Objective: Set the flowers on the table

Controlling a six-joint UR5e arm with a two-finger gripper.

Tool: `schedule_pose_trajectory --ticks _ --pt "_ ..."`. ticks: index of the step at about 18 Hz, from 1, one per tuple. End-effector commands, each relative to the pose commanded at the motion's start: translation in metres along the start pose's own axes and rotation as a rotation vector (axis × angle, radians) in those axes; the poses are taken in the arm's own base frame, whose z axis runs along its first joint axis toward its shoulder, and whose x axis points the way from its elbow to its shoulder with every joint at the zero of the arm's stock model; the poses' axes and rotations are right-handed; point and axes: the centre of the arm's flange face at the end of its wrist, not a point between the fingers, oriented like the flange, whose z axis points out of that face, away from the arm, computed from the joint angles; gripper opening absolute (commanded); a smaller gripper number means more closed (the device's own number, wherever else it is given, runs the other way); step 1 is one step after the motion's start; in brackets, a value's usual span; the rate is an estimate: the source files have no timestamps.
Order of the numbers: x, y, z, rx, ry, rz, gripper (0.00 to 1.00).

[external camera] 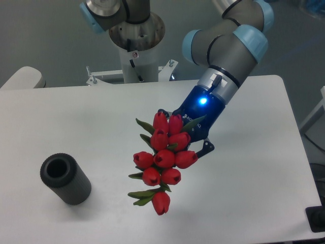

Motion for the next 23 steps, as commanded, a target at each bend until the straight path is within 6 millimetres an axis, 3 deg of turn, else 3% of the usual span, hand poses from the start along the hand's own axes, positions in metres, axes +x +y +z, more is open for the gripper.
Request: schedule_pose_trajectory --ticks 16,23 --pt "0.003 -0.001 -0.001 -0.042 -0.032 0.038 0.39" --pt "0.010 0.005 -0.003 -0.179 -0.122 0.112 0.38"
